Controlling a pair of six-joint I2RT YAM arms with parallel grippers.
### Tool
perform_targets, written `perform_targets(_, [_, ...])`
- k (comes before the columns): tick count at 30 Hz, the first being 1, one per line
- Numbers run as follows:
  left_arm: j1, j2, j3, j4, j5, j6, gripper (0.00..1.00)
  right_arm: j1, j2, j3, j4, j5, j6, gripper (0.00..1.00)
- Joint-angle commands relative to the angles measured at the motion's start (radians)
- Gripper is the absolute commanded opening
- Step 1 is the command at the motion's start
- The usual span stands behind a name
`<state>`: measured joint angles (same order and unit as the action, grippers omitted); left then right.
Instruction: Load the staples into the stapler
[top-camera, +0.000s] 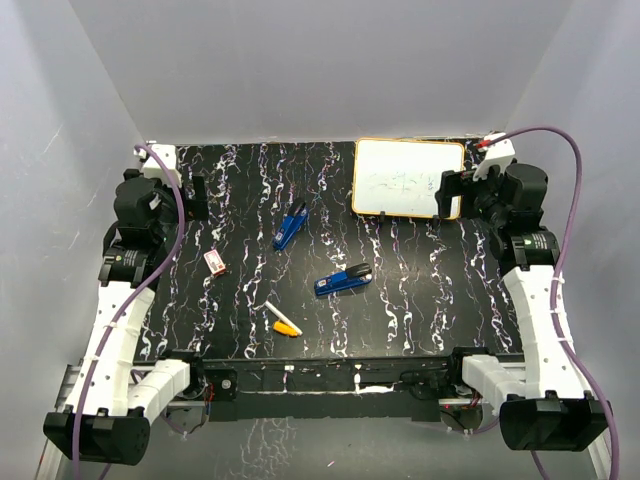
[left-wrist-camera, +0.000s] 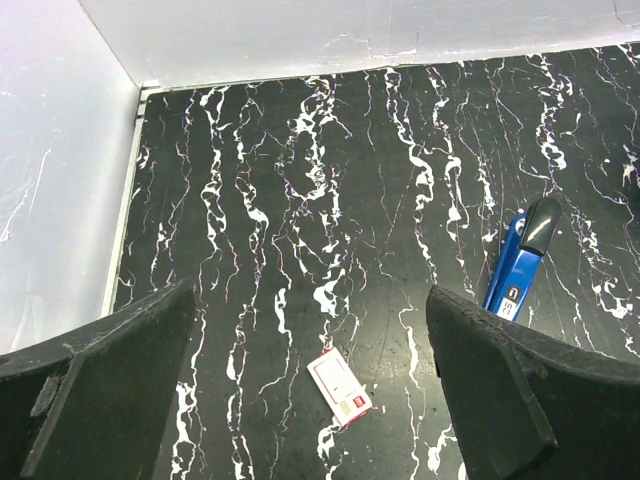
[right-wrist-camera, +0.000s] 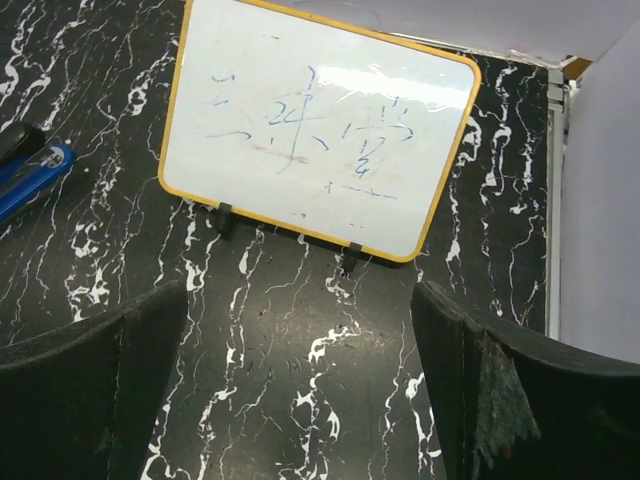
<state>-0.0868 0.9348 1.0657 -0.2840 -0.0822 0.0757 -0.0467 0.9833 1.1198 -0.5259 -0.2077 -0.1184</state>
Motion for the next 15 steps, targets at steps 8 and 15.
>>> perform_targets(8, [0.034,-0.01,-0.012,0.048,0.092,0.003,0.97,0.097,0.017,0.039,0.036,0.046,-0.044,0.99])
perform_targets(15, [0.044,0.006,-0.002,0.035,0.333,0.077,0.97,0.123,0.024,0.051,0.044,0.059,-0.095,0.99])
